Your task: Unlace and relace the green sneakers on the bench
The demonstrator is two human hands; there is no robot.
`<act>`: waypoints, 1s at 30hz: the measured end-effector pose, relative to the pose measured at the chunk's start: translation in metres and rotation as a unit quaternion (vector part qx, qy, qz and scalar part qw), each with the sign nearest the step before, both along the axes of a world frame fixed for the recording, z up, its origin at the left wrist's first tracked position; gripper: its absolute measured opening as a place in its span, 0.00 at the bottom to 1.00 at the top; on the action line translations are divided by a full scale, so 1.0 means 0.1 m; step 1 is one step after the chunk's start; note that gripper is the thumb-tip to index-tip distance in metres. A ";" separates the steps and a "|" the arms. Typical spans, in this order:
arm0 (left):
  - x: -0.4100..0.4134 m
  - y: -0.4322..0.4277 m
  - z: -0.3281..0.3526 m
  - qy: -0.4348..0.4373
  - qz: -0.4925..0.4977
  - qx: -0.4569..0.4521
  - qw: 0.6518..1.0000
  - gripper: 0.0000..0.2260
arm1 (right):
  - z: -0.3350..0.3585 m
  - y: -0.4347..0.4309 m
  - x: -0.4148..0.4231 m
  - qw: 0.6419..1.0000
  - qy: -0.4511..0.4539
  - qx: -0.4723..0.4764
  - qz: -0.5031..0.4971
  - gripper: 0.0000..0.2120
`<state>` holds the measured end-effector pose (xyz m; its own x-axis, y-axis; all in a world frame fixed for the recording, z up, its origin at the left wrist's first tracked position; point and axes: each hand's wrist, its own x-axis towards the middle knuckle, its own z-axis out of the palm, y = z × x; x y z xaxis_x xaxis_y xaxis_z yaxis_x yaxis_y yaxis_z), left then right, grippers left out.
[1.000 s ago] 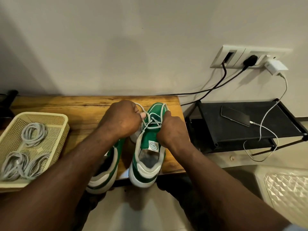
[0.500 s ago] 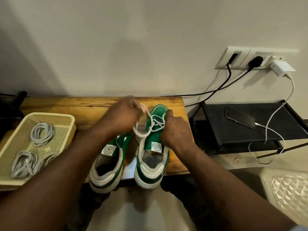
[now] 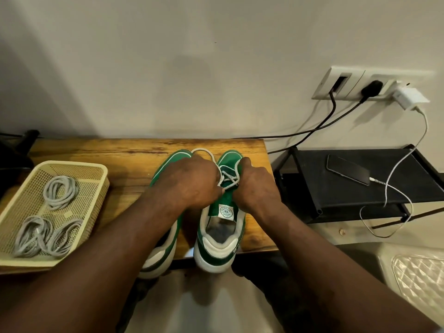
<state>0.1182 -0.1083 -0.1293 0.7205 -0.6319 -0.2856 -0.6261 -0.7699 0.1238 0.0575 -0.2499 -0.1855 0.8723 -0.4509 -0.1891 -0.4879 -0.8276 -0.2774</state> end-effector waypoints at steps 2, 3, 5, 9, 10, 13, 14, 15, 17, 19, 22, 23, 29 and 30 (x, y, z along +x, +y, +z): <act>-0.04 -0.01 0.04 -0.039 -0.015 0.015 0.999 0.14 | 0.00 0.00 0.00 1.000 -0.001 -0.001 0.000 0.36; -0.06 -0.01 0.05 -0.052 -0.008 0.013 0.999 0.16 | -0.01 -0.01 0.01 1.000 -0.001 -0.004 0.003 0.36; -0.11 -0.02 0.01 -0.073 0.011 -0.009 0.997 0.17 | 0.00 0.00 0.01 1.000 0.001 -0.007 0.005 0.37; -0.14 -0.06 -0.07 -0.101 0.037 -0.055 0.993 0.16 | 0.00 0.00 0.00 1.000 -0.001 -0.009 0.009 0.37; -0.13 -0.07 -0.08 -0.102 0.046 -0.067 0.991 0.16 | 0.00 0.00 0.00 1.000 -0.005 -0.009 0.010 0.37; -0.04 -0.04 -0.13 -0.053 0.104 -0.133 0.984 0.16 | -0.02 0.00 -0.01 1.000 -0.015 -0.004 0.011 0.34; -0.01 -0.02 -0.13 -0.021 0.117 -0.172 0.978 0.16 | -0.02 -0.01 -0.01 1.000 -0.015 -0.005 0.008 0.34; 0.01 0.00 -0.10 0.011 0.118 -0.218 0.969 0.17 | -0.02 -0.02 -0.01 1.000 -0.013 -0.007 0.005 0.34; 0.05 0.04 0.01 0.064 0.117 -0.329 0.935 0.16 | -0.01 -0.05 -0.01 1.000 -0.008 -0.012 -0.002 0.35; 0.06 0.09 0.17 0.120 0.149 -0.473 0.860 0.13 | 0.01 -0.07 -0.01 1.000 -0.007 -0.016 -0.004 0.34; 0.06 0.13 0.32 0.247 0.220 -0.629 0.703 0.08 | 0.01 -0.04 0.00 1.000 -0.015 -0.008 0.014 0.33; 0.06 0.12 0.30 0.277 0.233 -0.629 0.688 0.09 | 0.01 -0.03 0.01 1.000 -0.018 -0.002 0.022 0.32; 0.13 0.10 0.10 0.294 0.287 -0.491 0.768 0.06 | 0.06 0.02 0.03 0.999 -0.042 0.021 0.011 0.32; 0.15 0.10 0.08 0.264 0.288 -0.469 0.792 0.06 | 0.06 0.02 0.02 0.999 -0.047 0.024 0.007 0.32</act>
<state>0.1329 -0.0982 -0.1209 0.9034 -0.3540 -0.2419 0.1247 -0.3228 0.9382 0.0599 -0.2477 -0.1793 0.8938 -0.4302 -0.1266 -0.4455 -0.8195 -0.3606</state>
